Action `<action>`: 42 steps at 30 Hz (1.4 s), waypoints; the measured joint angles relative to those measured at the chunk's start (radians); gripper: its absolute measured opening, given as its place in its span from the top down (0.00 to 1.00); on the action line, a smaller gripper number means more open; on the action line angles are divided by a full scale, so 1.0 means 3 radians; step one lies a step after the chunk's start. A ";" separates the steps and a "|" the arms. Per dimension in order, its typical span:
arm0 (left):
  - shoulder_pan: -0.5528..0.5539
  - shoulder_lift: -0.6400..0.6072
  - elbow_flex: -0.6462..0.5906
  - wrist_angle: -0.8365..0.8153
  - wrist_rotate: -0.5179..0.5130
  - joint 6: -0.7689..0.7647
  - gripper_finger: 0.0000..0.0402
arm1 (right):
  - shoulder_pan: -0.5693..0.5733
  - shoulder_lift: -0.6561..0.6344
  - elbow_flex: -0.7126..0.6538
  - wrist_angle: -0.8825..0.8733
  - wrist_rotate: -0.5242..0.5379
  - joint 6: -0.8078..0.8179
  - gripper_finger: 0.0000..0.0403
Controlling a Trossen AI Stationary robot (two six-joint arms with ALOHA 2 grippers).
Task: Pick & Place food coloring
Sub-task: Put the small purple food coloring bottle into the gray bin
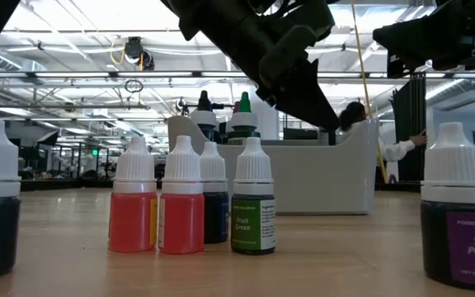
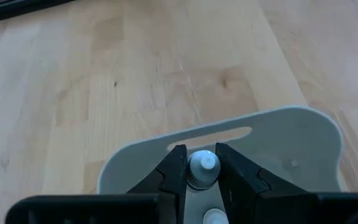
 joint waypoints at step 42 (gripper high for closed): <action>0.0125 0.0197 -0.0001 0.0009 0.0148 0.0154 0.80 | -0.0001 0.0000 -0.0004 0.0024 0.0000 -0.0005 1.00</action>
